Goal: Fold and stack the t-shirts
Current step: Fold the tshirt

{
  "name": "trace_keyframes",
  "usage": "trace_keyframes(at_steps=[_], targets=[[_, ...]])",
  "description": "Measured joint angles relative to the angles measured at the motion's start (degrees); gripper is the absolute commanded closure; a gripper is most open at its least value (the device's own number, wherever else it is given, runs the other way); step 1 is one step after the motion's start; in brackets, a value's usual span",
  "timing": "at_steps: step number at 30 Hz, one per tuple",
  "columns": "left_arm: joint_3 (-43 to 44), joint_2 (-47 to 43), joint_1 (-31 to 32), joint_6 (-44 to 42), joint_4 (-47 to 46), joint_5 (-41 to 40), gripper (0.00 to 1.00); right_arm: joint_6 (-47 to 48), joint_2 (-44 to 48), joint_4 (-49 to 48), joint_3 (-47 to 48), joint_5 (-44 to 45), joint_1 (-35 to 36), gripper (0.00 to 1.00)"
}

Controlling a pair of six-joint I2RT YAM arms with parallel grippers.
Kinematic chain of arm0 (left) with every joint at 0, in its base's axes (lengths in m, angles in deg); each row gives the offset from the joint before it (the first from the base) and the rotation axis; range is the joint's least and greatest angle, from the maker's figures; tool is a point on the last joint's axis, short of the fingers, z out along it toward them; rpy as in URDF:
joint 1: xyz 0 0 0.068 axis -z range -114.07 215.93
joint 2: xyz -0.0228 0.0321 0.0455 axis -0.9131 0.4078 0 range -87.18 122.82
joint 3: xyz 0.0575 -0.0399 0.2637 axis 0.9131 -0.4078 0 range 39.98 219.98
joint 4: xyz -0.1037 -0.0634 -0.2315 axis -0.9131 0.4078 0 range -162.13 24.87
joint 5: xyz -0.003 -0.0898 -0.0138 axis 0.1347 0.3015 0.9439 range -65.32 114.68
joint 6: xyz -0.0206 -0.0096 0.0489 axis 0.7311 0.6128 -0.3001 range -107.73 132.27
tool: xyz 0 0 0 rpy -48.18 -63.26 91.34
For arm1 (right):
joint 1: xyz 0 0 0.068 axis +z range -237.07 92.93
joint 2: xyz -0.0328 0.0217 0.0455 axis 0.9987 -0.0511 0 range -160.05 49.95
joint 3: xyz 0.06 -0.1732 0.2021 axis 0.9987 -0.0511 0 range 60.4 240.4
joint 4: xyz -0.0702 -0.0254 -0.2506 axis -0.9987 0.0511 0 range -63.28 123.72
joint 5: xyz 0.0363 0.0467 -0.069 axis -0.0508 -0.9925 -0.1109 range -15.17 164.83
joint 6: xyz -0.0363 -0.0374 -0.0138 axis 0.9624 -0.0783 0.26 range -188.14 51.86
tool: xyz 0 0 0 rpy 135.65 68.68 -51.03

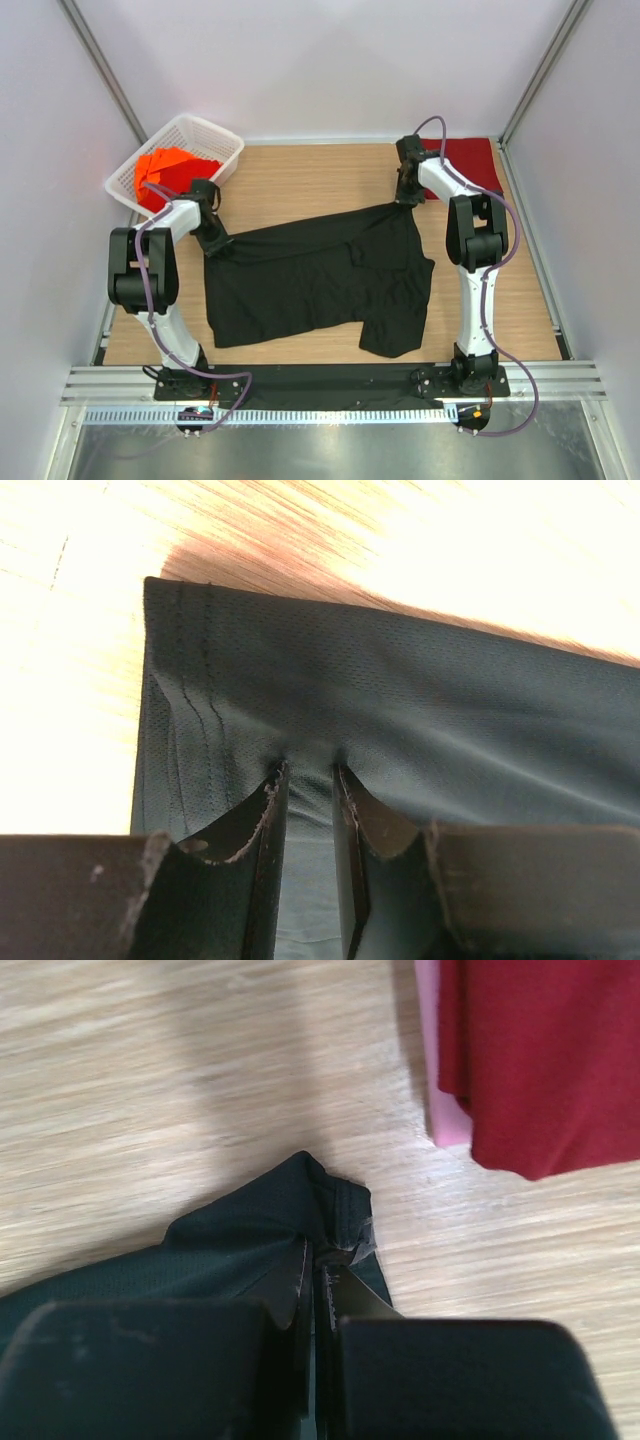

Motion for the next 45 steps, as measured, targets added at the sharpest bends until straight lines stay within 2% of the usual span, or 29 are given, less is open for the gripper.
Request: trace_keyframes(at_steps=[4,7,8,11,14,19,25,30,37,45], targets=[[0.0,0.07,-0.09,0.0,0.0,0.09,0.76,-0.61,0.04,0.72,-0.52,0.79,0.0,0.99],[0.02,0.07,-0.09,-0.02,0.02,0.09,0.74,-0.74,0.11,0.96,-0.57,0.79,0.0,0.91],[0.09,0.07,-0.09,-0.02,0.11,0.11,0.73,-0.79,0.11,1.05,-0.57,0.79,0.0,0.83],[0.37,-0.04,-0.09,-0.04,0.39,0.28,0.68,-0.72,0.11,2.29,-0.09,0.9,-0.02,0.71],[0.66,-1.05,-0.11,-0.04,1.07,0.39,0.66,-0.52,0.11,4.04,1.36,1.16,-0.04,0.63],[1.16,-6.23,-0.11,-0.02,2.29,1.53,0.65,-0.48,0.22,7.1,5.05,1.29,0.0,0.57],[0.61,-10.47,-0.11,0.02,2.78,2.03,0.66,-0.66,2.67,9.18,4.74,0.15,1.22,0.45],[-2.03,-9.2,-0.11,0.22,2.71,1.95,0.64,-0.87,4.63,9.42,1.66,-1.29,3.91,0.43],[-2.29,-2.4,-0.11,0.15,1.84,0.74,0.64,-1.09,4.61,7.91,-1.88,-1.25,6.86,0.43],[4.94,3.85,-0.04,-0.2,4.94,-0.48,0.64,-1.29,2.08,0.55,-4.2,3.28,6.32,0.43]])
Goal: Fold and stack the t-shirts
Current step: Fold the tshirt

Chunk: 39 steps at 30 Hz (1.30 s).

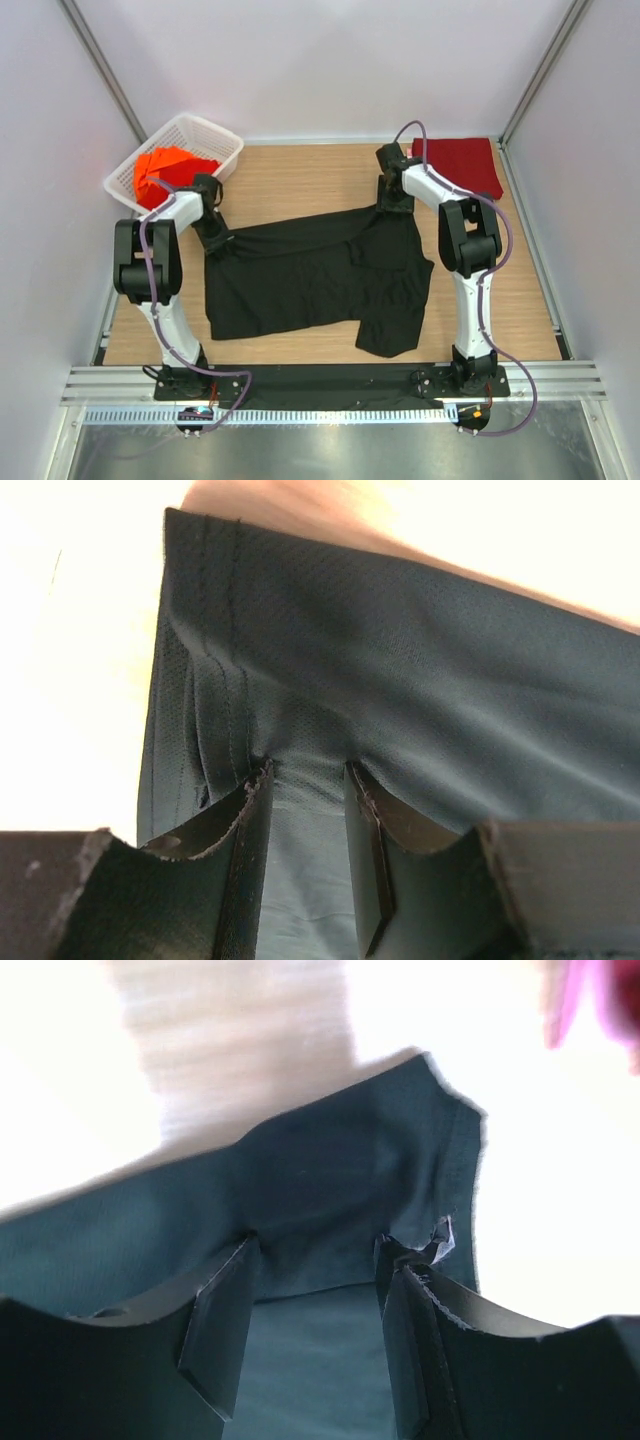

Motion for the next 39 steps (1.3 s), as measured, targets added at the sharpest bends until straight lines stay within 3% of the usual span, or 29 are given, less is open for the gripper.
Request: trace_keyframes(at_steps=[4,8,11,18,29,39], targets=[[5.46,3.91,0.55,-1.05,3.39,-0.7,0.64,0.04,-2.49,-1.49,3.91,1.25,-0.37,0.43],[10.34,6.97,1.07,-1.38,5.64,-1.18,0.63,0.31,-8.83,-1.01,14.05,1.46,-0.59,0.43],[11.39,7.48,1.4,-1.49,5.79,-0.96,0.57,0.39,-11.58,-0.76,19.02,1.31,-0.66,0.42],[9.7,3.48,1.36,-1.4,4.9,-0.24,0.45,-0.24,-10.34,2.95,19.28,-0.26,-0.76,0.37],[-0.92,-21.59,-0.02,-0.68,-0.24,2.56,0.4,-0.44,9.51,8.46,12.57,-2.05,0.24,0.34],[-11.93,-33.4,0.0,-0.44,0.17,8.48,0.44,-0.52,23.87,8.9,-6.19,-7.15,0.44,0.35]])
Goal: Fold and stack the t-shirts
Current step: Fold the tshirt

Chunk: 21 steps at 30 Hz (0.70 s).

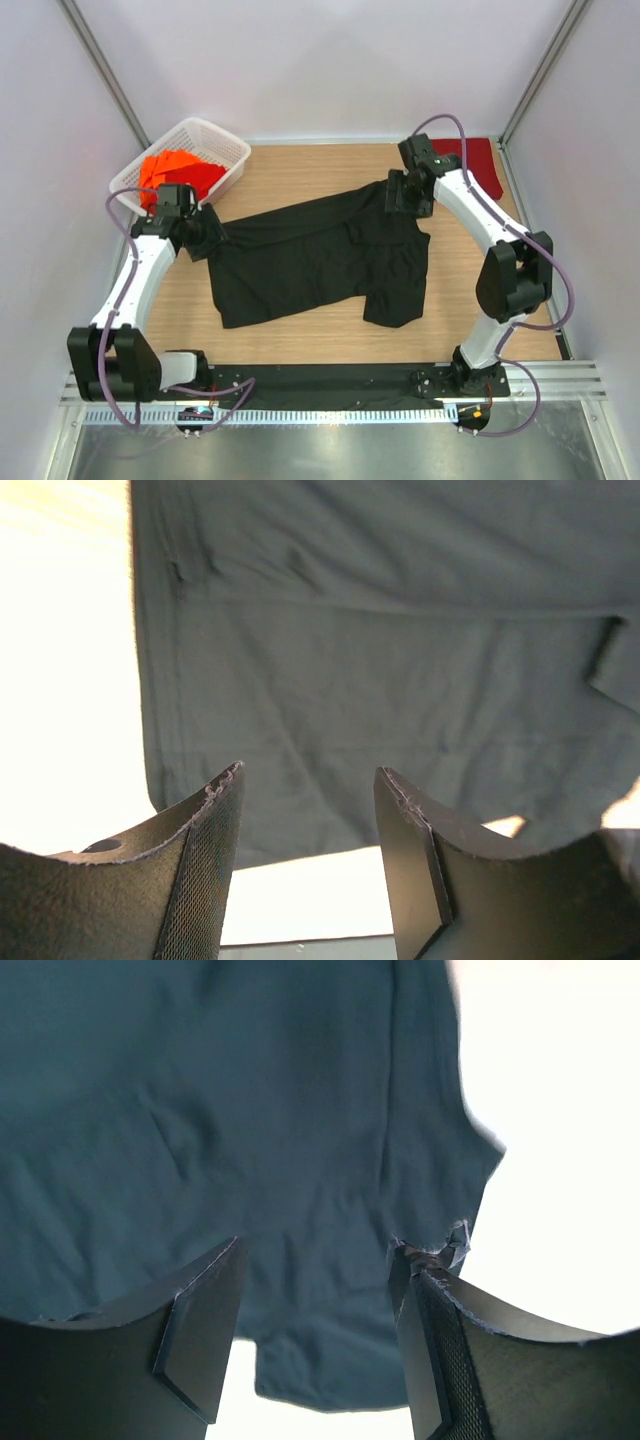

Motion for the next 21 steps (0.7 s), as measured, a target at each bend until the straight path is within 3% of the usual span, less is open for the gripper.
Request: trace_keyframes(at_steps=[10,21], targets=[[-12.24,-12.55,1.05,3.98,0.81,9.22,0.47,-4.68,25.62,1.29,-33.2,-7.19,0.09,0.33],[-18.56,-14.73,3.56,13.29,4.42,9.33,0.52,-12.61,34.47,3.04,-48.33,-10.62,-0.72,0.34]])
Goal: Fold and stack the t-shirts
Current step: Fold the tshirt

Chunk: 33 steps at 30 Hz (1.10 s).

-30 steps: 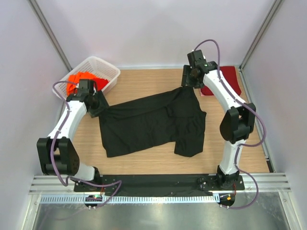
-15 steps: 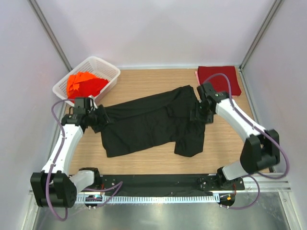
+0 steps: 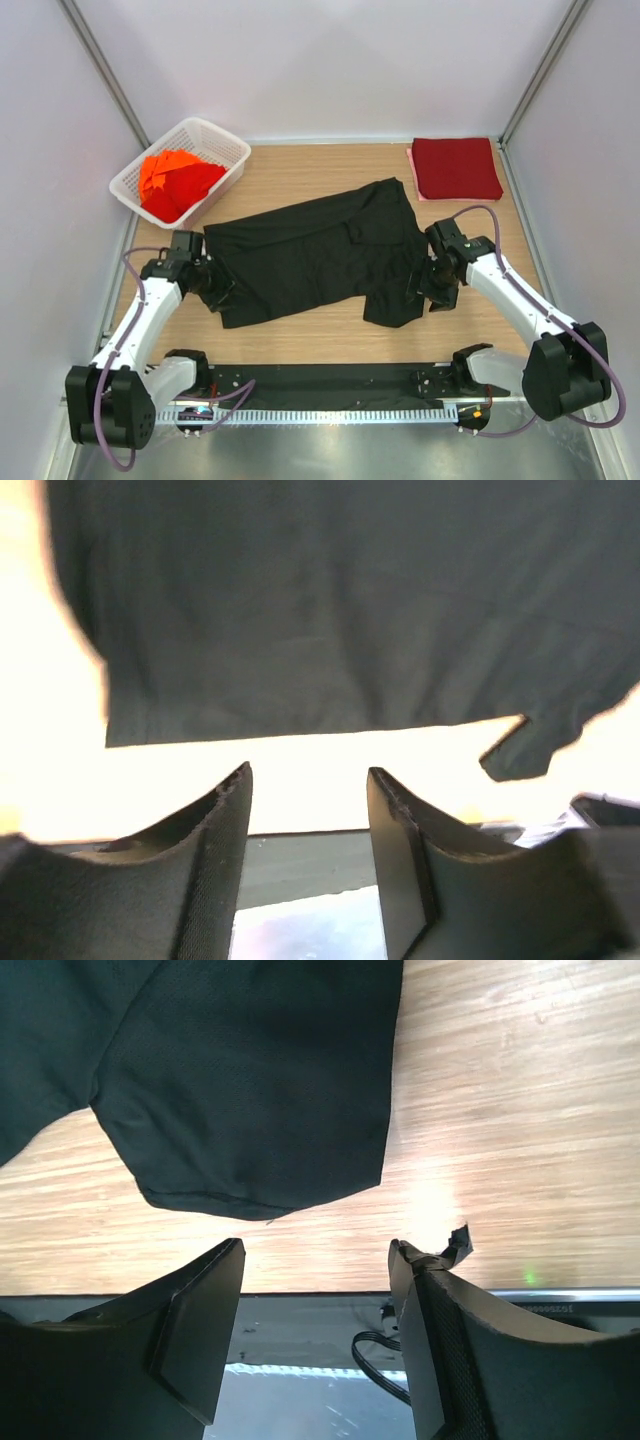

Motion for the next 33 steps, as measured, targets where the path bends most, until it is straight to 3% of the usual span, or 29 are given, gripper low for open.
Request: trace_keyframes(at_steps=[7,12,18,33], targets=[[-9.25,-0.87,0.0,9.16,3.3,-5.42,0.56,-3.98,2.71,-1.36,-1.46,-1.75,-0.24,0.36],[-7.58,0.42,0.0,11.15,5.64,-12.48,0.52,-5.44,2.6,-2.73,-2.43,-3.34,-0.22,0.36],[-4.72,1.62,0.0,14.16,8.94,-20.83,0.6,-6.05,2.6,-3.23,-2.99,-3.39,-0.24,0.36],[-8.5,2.71,0.0,16.31,4.94,-19.21,0.65,-5.73,2.03,-4.0,-2.99,-3.41,-0.24,0.36]])
